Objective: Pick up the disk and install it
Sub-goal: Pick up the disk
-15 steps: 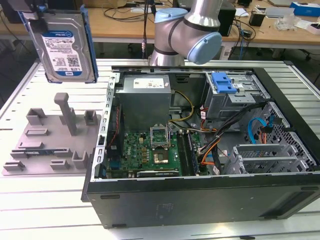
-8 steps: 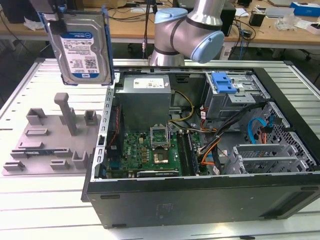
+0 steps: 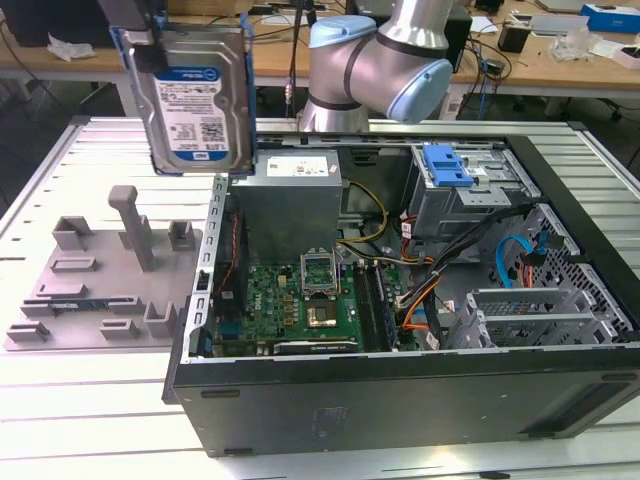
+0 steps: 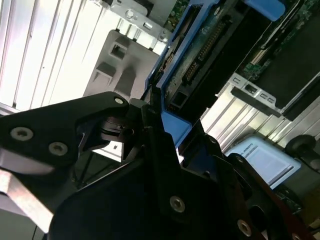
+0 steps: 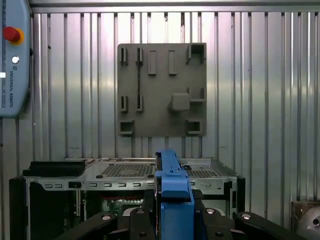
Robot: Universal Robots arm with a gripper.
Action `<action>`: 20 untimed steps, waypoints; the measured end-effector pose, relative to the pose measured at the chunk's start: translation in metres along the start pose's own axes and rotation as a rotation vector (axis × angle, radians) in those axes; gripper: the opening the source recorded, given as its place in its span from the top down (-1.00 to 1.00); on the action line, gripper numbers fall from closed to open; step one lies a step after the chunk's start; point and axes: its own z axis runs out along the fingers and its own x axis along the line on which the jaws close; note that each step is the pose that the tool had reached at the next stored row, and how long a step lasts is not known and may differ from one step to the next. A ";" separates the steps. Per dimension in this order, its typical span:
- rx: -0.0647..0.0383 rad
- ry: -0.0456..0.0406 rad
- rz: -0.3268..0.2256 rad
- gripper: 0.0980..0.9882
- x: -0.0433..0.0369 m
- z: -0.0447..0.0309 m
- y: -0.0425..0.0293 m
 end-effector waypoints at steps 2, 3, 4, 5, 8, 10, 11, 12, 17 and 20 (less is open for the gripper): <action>0.000 -0.0001 0.000 0.39 0.0035 -0.0006 -0.0099; 0.000 0.0000 0.000 0.39 0.0057 -0.0010 -0.0162; 0.000 0.0000 0.000 0.39 0.0084 -0.0014 -0.0241; 0.000 0.0001 0.000 0.39 0.0104 -0.0016 -0.0298; 0.000 0.0000 0.000 0.39 0.0168 -0.0018 -0.0470; 0.000 -0.0001 0.000 0.39 0.0207 -0.0018 -0.0576; 0.000 -0.0001 0.000 0.39 0.0232 -0.0018 -0.0628; 0.000 -0.0001 0.000 0.39 0.0252 -0.0017 -0.0667; -0.001 0.0000 0.000 0.39 0.0386 -0.0017 -0.0923; -0.001 0.0000 0.000 0.39 0.0487 -0.0016 -0.1114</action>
